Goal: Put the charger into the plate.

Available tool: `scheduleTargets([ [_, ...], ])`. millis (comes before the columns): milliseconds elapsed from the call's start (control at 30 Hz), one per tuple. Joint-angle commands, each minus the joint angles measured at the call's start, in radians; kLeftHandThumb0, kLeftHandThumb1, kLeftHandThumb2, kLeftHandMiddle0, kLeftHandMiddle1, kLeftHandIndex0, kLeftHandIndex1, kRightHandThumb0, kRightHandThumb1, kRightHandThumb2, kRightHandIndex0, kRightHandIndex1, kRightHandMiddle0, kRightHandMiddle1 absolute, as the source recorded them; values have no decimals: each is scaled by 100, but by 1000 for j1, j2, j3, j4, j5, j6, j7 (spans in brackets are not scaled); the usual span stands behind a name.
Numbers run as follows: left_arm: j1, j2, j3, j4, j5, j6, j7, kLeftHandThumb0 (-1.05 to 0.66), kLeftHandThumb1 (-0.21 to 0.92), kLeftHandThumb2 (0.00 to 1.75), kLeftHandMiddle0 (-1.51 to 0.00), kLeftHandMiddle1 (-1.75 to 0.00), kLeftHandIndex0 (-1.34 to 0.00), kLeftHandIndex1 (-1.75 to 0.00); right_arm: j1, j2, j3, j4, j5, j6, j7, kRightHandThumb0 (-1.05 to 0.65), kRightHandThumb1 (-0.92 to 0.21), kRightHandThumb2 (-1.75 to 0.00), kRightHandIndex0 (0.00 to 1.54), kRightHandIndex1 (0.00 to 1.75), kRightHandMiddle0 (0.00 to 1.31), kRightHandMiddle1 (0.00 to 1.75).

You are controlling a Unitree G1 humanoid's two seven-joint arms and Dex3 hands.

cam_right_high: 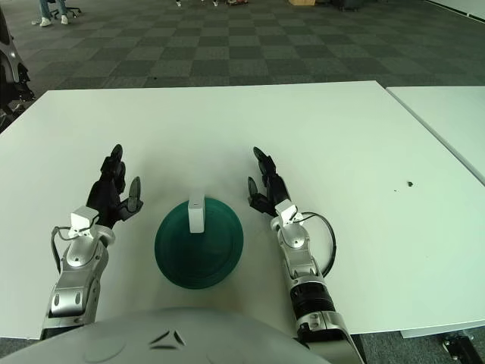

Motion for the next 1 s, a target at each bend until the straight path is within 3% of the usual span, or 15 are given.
scheduleTargets([
  [0,10,-6,13,87,-27,-32,7,-100,92,107,-8,-1,-1,-37,125,-3,1,125,6,69,8,-92,-92,-87,5,1,0,28],
  [367,49,-17,30,241,-102,-75,-12,-97,92,108,-9,0,0,-35,143,-10,-4,97,8,88,12,-92,-92,-87,5,1,0,27],
  [967,147,-20,-19,243,-168,-114,-79,-96,92,108,-16,-2,0,-46,184,1,-5,84,18,48,-5,-96,-92,-88,0,0,0,13],
])
